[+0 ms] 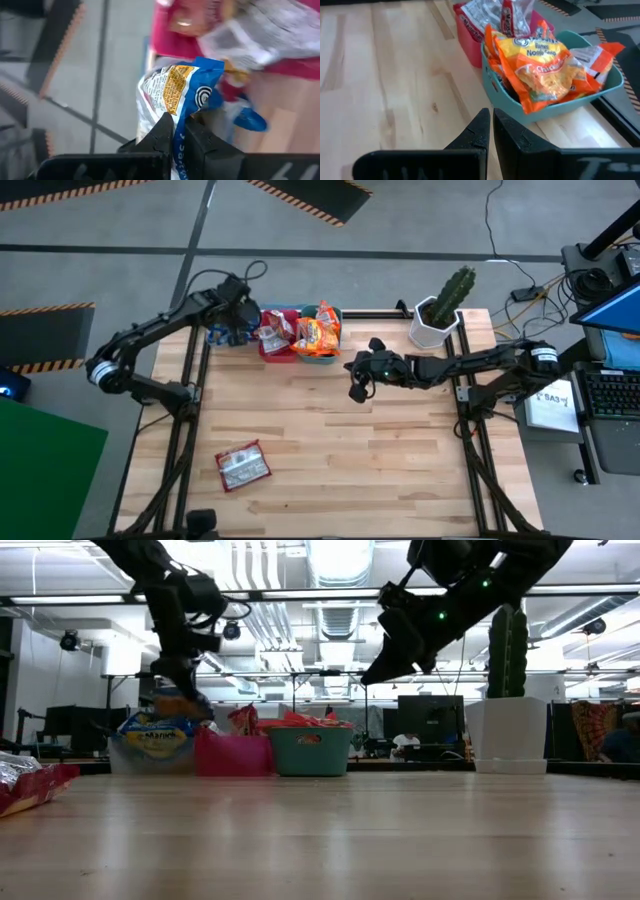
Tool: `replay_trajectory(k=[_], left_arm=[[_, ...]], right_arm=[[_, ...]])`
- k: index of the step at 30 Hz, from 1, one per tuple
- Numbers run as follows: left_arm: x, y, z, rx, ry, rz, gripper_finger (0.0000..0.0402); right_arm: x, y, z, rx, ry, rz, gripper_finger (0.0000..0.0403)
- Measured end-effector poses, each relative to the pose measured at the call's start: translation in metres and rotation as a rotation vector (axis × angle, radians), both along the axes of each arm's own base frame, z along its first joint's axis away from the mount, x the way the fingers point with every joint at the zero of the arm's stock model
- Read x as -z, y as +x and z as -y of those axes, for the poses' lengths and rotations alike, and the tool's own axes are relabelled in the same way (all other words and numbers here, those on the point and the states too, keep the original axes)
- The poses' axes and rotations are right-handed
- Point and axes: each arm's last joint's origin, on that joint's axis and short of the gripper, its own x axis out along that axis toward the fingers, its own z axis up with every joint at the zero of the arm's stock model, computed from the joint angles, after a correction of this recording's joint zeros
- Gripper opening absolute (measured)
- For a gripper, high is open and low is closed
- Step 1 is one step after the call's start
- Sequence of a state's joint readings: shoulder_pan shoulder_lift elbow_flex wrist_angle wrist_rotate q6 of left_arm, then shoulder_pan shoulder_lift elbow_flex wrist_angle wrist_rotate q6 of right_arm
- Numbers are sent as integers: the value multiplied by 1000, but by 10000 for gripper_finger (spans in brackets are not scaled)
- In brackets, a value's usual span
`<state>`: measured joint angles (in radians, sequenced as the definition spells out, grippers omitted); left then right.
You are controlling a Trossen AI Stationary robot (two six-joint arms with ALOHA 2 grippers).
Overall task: Sort Maruchan noodles
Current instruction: Put the blue noodle pack into the transparent bin
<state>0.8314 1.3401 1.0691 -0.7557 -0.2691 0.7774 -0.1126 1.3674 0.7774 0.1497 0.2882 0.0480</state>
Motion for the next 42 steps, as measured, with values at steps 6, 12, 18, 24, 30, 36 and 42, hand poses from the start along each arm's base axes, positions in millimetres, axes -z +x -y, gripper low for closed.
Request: replay_trajectory(k=[6, 12, 18, 24, 30, 36, 42], left_arm=[[3, -1, 2, 33, -48, -21, 3], [4, 1, -1, -13, -52, 34, 34], [5, 2, 1, -38, -71, 49, 94], [-2, 2, 8, -28, -59, 68, 137], [-29, 2, 10, -37, -9, 131, 150], [-50, 8, -9, -105, 118, 302, 137], [-10, 6, -31, -220, 35, 261, 108]], right_arm=[[3, 1, 2, 6, 0, -6, 13], [3, 1, 3, 11, 1, -5, 13], [3, 1, 3, 12, 3, -7, 13], [4, 0, 3, 12, 4, -16, 13], [4, 0, 3, 12, 4, -16, 13], [3, 0, 3, 12, 4, -15, 13], [4, 0, 3, 12, 5, -19, 13]])
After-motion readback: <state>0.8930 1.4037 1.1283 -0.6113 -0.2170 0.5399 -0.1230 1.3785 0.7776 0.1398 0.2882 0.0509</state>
